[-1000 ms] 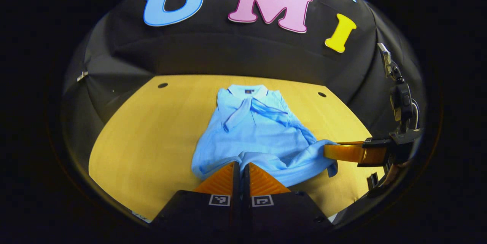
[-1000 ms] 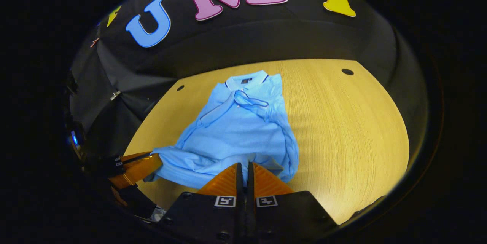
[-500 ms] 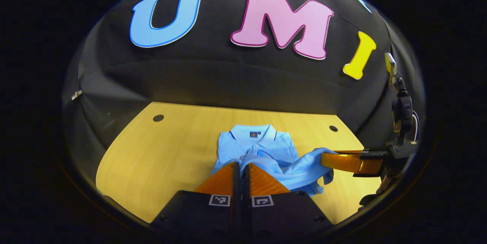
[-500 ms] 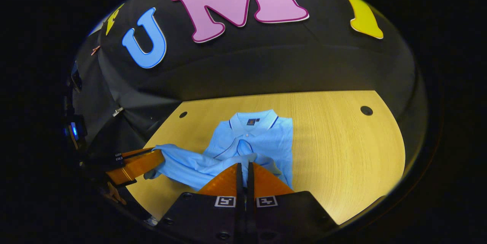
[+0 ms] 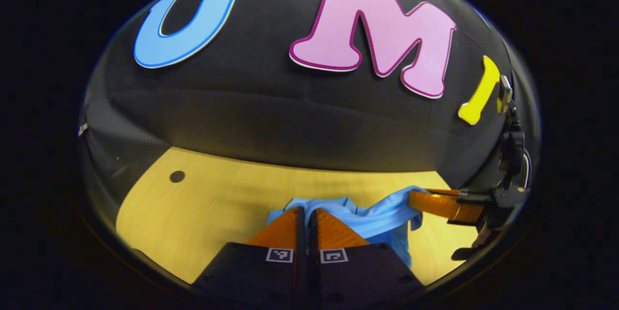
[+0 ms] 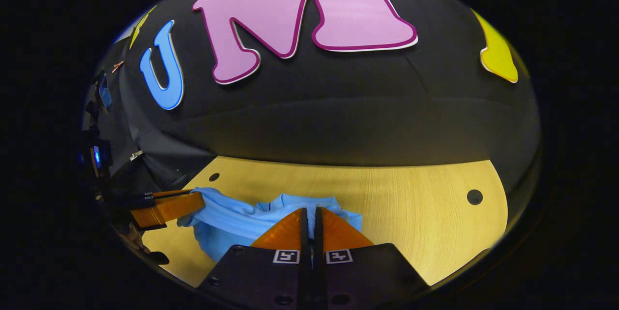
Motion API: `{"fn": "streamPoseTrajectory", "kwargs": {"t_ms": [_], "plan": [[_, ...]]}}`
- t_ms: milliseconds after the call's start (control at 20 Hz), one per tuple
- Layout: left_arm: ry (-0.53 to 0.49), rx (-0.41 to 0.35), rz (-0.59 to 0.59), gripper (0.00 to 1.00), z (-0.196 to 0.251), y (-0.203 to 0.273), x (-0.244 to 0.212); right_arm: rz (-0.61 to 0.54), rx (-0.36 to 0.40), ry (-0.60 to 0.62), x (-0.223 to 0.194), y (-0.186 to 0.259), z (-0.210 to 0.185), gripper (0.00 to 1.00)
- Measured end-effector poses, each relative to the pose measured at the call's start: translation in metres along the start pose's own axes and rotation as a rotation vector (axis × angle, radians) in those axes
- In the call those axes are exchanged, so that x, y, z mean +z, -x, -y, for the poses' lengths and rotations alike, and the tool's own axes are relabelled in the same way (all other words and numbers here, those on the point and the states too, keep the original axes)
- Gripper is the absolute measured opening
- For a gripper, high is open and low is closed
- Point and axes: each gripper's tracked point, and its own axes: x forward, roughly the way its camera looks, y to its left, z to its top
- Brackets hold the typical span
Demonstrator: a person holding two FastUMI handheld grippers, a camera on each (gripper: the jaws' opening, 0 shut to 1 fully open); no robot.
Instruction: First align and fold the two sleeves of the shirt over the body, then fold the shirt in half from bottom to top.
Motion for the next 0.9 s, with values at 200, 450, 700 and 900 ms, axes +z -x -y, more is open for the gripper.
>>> {"fn": "streamPoseTrajectory", "kwargs": {"t_ms": [200,450,700,900], "plan": [[-0.006,0.018,0.003,0.06,-0.018,-0.055,-0.001,0.024,-0.041,0.027,-0.003,-0.043,0.017,0.05],[0.054,-0.019,-0.071,0.06,-0.044,-0.115,-0.043,-0.001,-0.108,-0.062,-0.035,-0.089,0.056,0.05],[0.003,0.017,-0.115,0.08,-0.045,-0.147,-0.068,-0.089,-0.125,-0.043,-0.078,-0.114,0.059,0.07],[0.008,-0.02,-0.057,0.58,-0.037,-0.137,-0.053,-0.07,-0.138,-0.008,-0.077,-0.1,0.055,0.36]]}}
